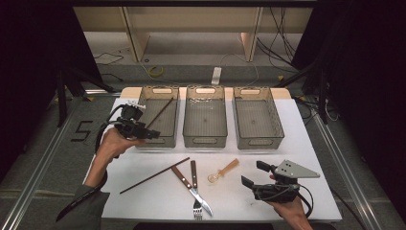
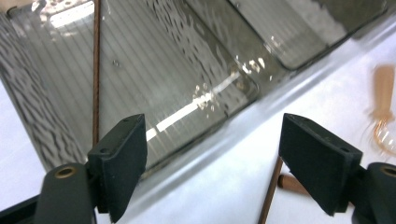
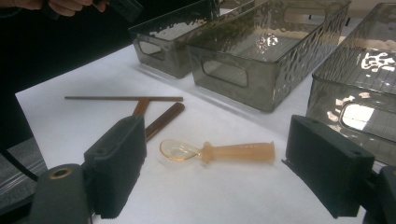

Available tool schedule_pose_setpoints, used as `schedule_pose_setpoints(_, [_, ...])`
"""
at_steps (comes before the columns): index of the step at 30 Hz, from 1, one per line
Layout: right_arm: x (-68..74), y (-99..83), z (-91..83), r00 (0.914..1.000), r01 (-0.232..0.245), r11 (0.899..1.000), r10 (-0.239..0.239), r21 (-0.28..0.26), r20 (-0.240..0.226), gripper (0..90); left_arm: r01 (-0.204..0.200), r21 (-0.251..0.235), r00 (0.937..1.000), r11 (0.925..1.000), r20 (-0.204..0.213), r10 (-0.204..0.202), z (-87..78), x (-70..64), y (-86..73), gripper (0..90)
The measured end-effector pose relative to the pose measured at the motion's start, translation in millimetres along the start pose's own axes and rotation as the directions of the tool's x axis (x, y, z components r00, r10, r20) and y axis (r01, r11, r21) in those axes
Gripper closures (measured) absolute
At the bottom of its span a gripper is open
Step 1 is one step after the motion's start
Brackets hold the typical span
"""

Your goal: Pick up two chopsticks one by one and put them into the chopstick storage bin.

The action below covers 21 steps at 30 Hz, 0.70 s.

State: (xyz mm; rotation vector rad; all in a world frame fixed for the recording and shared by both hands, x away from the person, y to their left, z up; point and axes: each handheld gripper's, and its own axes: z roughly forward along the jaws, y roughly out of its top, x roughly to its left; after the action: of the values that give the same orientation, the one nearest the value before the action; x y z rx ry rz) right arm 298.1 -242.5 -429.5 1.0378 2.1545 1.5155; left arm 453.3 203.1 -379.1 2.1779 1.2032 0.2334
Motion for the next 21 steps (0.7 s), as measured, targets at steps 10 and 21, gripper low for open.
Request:
schedule_pose_setpoints(10, [1.6, 0.2, -0.1, 1.0, 0.008, 1.0, -0.008, 0.0, -0.005, 21.1, -0.07, 0.154, 0.9972, 0.9856, 0.036, 0.065, 8.8, -22.5, -20.2, 20.3])
schedule_pose_setpoints(21, [2.6, 0.5, -0.3, 0.9999, 0.011, 1.0, -0.011, 0.002, -0.004, 21.1, -0.107, 0.249, 0.9943, 0.9627, 0.029, 0.103, 21.7, -29.3, -33.6, 18.6])
